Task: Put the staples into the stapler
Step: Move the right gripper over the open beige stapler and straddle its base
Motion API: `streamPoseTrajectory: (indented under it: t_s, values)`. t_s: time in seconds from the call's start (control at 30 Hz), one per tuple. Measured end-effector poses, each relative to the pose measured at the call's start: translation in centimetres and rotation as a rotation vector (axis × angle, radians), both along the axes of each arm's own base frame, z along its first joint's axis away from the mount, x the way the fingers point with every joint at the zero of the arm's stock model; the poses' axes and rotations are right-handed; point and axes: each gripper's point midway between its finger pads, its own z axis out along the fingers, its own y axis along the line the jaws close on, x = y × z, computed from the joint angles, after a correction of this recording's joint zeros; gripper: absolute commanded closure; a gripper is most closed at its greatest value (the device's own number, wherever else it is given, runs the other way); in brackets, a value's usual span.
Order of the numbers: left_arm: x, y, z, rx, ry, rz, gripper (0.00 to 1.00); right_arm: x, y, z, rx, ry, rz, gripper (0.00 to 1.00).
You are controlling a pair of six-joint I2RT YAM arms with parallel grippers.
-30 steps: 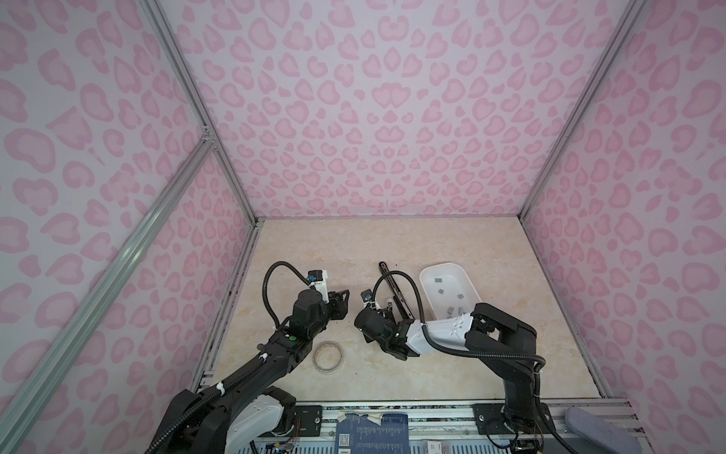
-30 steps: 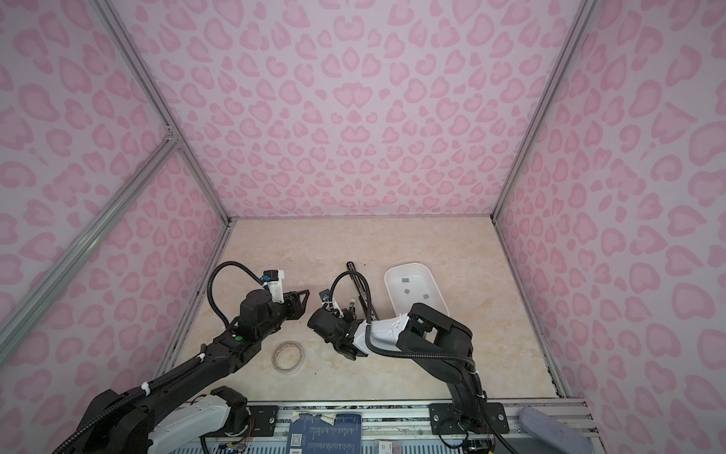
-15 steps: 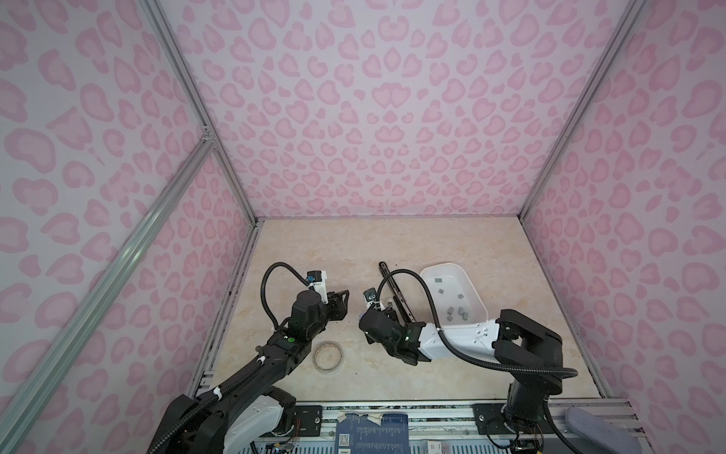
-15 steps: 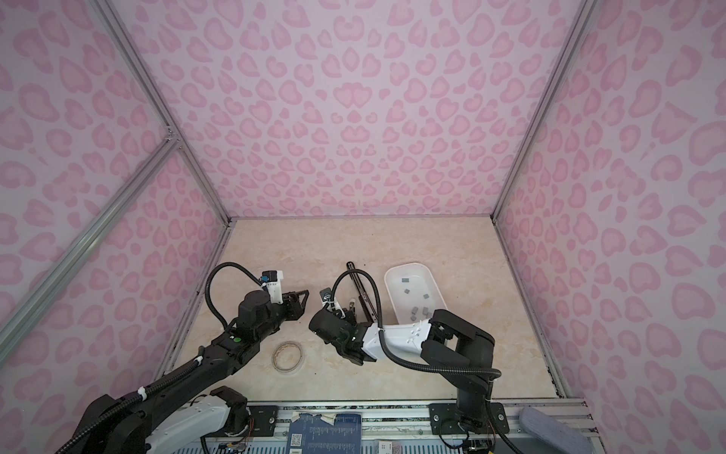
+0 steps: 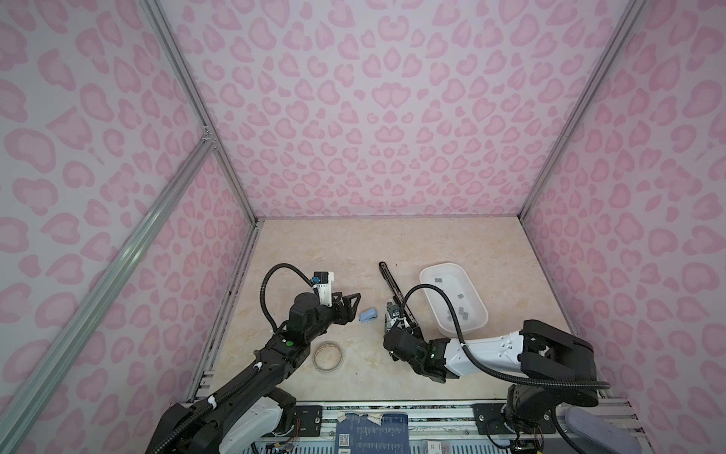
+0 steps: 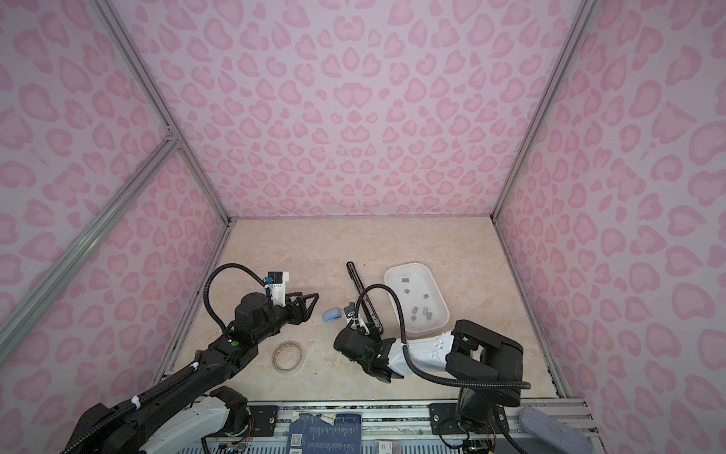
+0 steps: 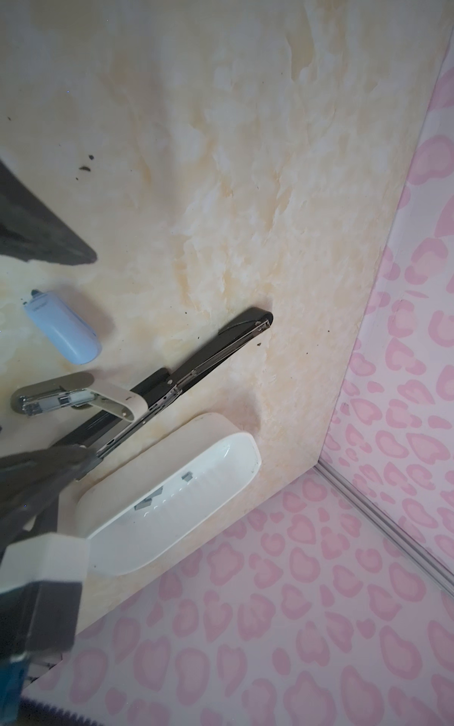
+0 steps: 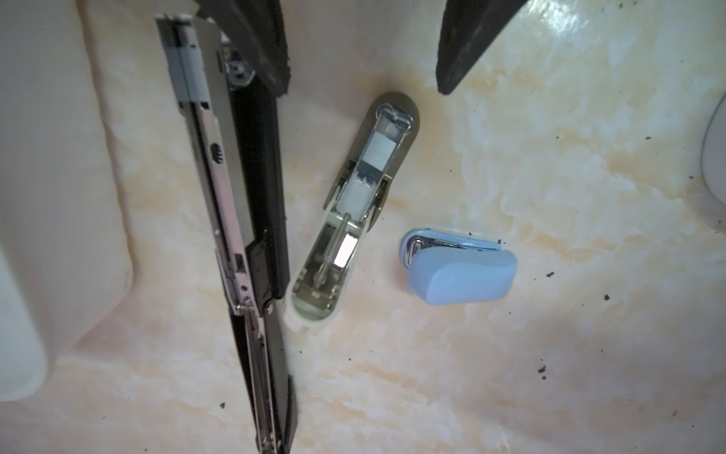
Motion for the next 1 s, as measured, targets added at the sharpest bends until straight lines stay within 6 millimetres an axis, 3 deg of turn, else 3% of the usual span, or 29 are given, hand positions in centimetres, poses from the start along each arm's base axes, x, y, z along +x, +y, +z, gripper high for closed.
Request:
streamPoseTrajectory:
  t_s: [0.2, 0.6, 0.73, 1.0]
  values:
    - [-0.5, -0.4, 0.8, -0.01, -0.035, -0.037, 0.11, 1.4, 0.6, -1.8, -0.019, 0.015, -0.026, 0.31]
    - [-0.9, -0.6, 1.4, -0.022, -0.061, -0.058, 0.09, 2.7, 1.4, -2.7, 0.013, -0.013, -0.027, 0.71]
    - [-0.9, -1.1, 1.0, -0.022, -0.048, -0.079, 0.09, 1.9, 1.0, -2.8, 0.024, -0.03, -0.001, 0.73]
    - [-0.1, -2.6, -1.9, -0.001, 0.043, -0.118, 0.24, -0.3, 0.6, -2.8, 0.028, -0.075, 0.058, 0.76]
